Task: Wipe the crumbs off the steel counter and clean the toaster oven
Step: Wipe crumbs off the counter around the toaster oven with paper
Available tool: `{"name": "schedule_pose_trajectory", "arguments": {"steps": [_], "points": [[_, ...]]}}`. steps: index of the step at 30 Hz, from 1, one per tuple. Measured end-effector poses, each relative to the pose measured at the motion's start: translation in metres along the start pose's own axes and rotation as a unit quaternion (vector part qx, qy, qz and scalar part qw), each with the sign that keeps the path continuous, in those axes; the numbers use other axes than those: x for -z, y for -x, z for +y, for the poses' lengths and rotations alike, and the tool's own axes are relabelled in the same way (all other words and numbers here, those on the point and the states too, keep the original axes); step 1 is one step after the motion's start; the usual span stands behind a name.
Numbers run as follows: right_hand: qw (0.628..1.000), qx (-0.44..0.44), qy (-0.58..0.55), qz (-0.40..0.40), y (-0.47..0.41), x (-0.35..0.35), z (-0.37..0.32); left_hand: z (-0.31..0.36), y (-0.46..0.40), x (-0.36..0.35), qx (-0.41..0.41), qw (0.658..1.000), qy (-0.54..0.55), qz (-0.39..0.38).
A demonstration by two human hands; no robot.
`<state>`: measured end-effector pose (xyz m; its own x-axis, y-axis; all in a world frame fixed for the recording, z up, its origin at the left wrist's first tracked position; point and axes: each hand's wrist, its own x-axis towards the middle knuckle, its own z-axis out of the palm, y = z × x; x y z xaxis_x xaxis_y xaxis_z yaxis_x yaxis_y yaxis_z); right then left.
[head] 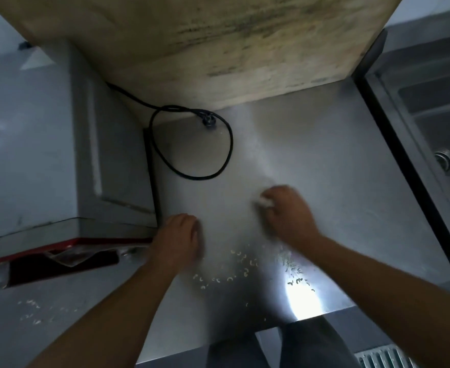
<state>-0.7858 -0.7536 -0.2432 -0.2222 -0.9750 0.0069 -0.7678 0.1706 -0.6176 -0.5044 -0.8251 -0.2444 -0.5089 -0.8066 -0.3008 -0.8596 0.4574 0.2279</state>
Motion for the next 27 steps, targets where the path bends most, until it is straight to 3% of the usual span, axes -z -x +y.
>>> {"name": "schedule_pose_trajectory", "arguments": {"steps": [2,5,8,13,17,23,27], "points": [[0.995,-0.073,0.056,0.037,-0.022,0.025,0.028,-0.008,0.011,-0.009,-0.015,1.0,-0.017,0.013],[0.982,-0.142,0.124,0.032,-0.033,0.046,0.06,-0.01,0.021,-0.016,-0.028,0.999,-0.016,0.024],[0.975,-0.179,0.128,0.025,-0.016,0.033,0.046,0.0,0.023,-0.013,0.007,1.0,0.015,0.013],[0.99,-0.097,0.095,-0.037,0.052,-0.019,-0.013,-0.012,0.02,-0.019,-0.016,1.0,0.002,-0.009],[0.991,-0.072,0.073,-0.085,0.069,-0.022,-0.029,-0.022,0.024,-0.027,-0.021,1.0,0.019,-0.005],[0.982,-0.154,0.081,0.068,0.047,0.036,-0.003,-0.002,0.051,-0.047,0.019,0.999,-0.005,-0.037],[0.974,-0.181,0.1,0.095,0.046,0.062,0.036,-0.009,0.055,-0.055,0.009,0.996,-0.072,-0.046]]}}
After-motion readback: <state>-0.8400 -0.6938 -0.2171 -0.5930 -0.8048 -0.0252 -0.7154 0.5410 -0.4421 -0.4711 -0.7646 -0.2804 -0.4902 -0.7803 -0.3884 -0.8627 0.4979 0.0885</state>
